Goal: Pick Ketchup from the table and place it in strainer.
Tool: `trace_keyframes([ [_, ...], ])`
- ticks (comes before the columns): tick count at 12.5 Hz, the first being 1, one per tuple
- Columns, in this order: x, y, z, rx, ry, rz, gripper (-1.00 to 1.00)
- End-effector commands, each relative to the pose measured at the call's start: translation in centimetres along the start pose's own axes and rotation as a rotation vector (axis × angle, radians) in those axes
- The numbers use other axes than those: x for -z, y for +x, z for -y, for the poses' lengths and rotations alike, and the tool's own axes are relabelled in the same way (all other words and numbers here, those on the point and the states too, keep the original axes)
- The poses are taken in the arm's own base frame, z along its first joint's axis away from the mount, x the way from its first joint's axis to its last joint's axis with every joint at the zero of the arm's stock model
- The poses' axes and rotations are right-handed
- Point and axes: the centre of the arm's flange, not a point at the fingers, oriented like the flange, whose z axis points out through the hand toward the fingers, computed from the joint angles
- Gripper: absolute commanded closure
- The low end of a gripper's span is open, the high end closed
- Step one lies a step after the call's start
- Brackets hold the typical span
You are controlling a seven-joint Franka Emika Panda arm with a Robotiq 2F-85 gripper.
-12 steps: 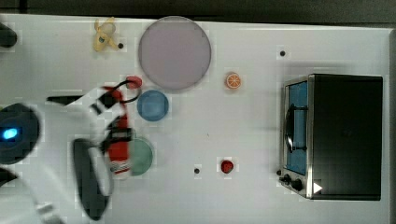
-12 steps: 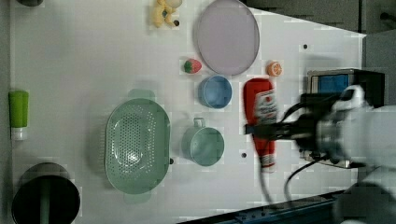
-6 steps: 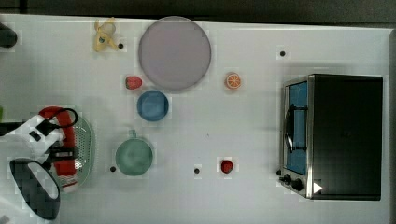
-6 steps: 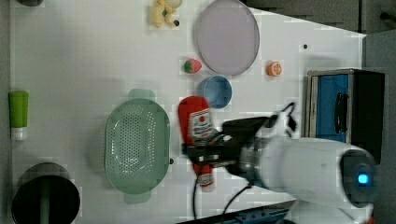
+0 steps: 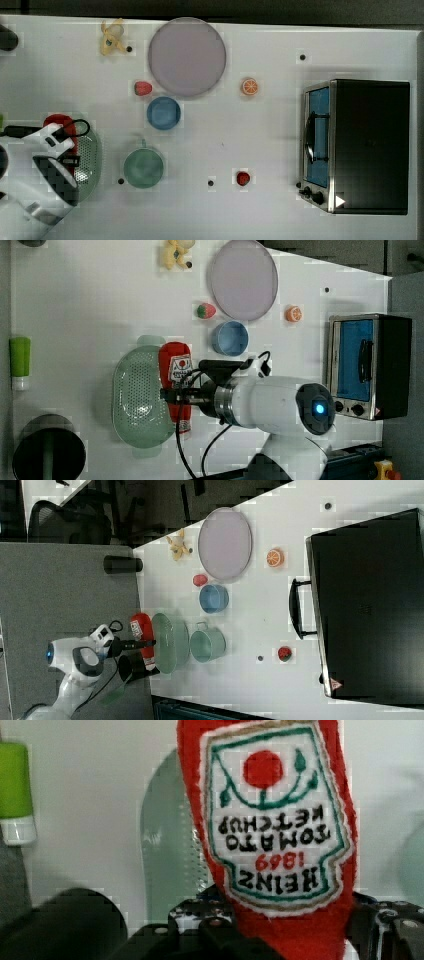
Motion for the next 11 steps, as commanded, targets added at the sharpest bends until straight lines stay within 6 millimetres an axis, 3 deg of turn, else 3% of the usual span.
trace_keyframes([
  [1, -1.4, 0.3, 1.1, -0.119, 0.058, -0.001, -0.46],
  [3, -2.3, 0.2, 1.2, -0.098, 0.062, -0.004, -0.9],
  [4, -2.1, 0.3, 1.2, -0.093, 0.058, -0.012, -1.0],
  [7, 0.3, 0.9, 0.6, -0.111, 0.042, -0.05, -1.0],
  [11, 7.1, 3.8, -4.3, -0.207, -0.057, -0.132, -1.0],
])
